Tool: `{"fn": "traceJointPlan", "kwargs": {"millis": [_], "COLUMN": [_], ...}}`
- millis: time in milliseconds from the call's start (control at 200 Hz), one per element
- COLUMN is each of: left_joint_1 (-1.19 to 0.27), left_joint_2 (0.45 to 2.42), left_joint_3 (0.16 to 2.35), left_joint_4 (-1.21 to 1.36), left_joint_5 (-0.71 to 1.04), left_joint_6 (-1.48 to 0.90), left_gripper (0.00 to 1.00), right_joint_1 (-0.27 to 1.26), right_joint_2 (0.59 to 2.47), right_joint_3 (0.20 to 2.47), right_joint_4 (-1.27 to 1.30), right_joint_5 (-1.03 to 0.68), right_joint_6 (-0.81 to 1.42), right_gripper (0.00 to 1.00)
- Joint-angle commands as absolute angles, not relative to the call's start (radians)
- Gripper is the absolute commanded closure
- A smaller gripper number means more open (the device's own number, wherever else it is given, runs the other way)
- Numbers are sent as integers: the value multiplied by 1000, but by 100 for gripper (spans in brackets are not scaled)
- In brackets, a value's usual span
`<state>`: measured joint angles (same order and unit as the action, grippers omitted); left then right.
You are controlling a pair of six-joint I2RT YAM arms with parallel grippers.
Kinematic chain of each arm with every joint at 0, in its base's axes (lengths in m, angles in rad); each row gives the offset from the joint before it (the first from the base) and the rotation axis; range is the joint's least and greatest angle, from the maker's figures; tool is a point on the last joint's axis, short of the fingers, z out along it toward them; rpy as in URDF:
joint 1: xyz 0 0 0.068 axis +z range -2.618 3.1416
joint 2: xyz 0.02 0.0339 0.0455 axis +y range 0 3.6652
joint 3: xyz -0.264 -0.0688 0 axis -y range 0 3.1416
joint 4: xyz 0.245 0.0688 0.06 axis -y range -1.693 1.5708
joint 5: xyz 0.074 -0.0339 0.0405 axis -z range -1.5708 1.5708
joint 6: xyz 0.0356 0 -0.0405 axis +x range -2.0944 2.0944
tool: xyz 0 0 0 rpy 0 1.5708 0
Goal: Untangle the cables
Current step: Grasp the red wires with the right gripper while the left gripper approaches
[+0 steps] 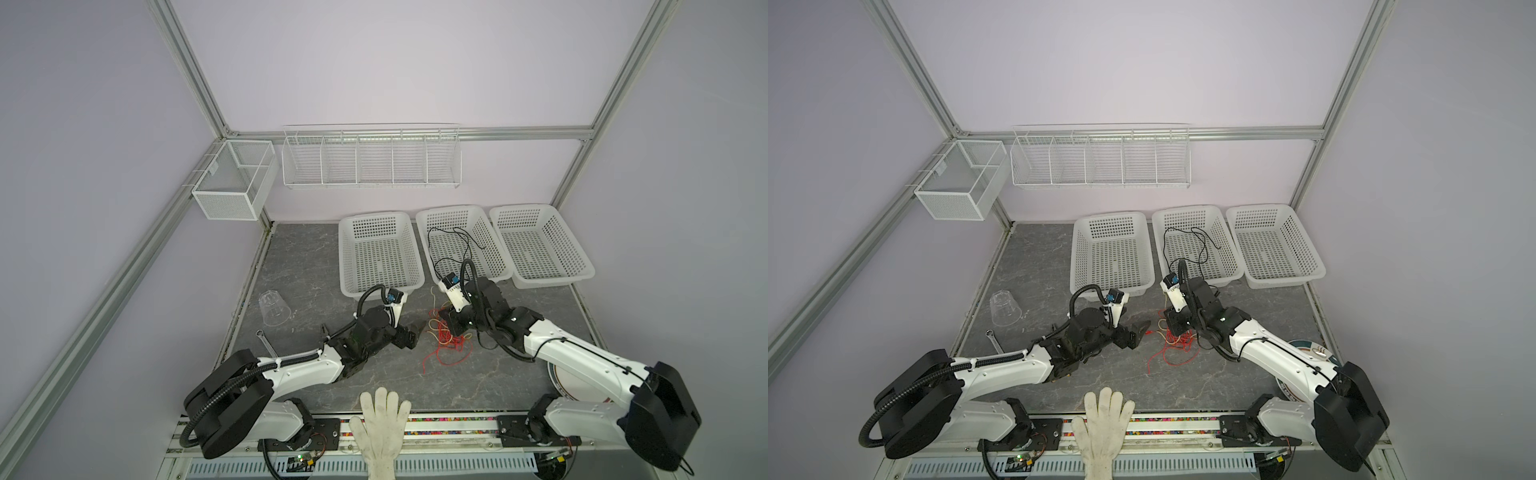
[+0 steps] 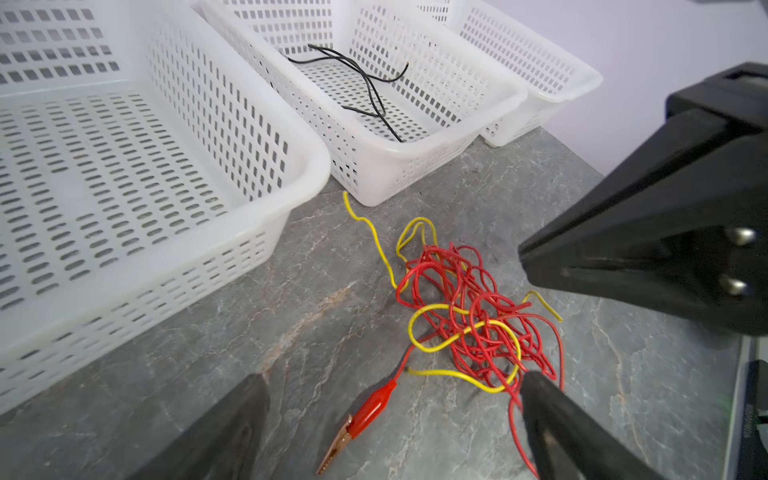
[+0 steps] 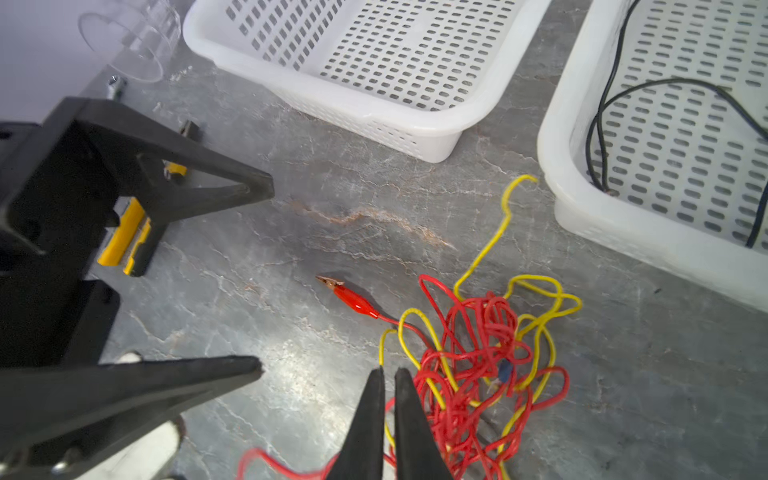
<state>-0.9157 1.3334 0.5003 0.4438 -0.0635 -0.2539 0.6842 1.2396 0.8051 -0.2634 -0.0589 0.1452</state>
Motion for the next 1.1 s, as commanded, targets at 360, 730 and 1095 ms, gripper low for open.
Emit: {"fn": "traceJointPlan", "kwargs": {"millis": [360,730,1095], "left_joint_1": [-915,-914,-913], "left_joint_2": [1365,1437,1398], "left_joint_3": [482,501,478], "left_joint_4": [535,566,548], "left_joint_5": [-128,-128,-225], "left_joint_6": [-190,-179,-211], "left_gripper": [7,7,8], "right_joint_1": [687,678,681], "right_joint_2": [1463,1600,1429], "right_joint_3": [909,930,806], "right_joint_4": [-317,-221,-98], "right_joint_5": [234,196,46], "right_joint_6": [232,166,18], "right_gripper": [61,93,94]}}
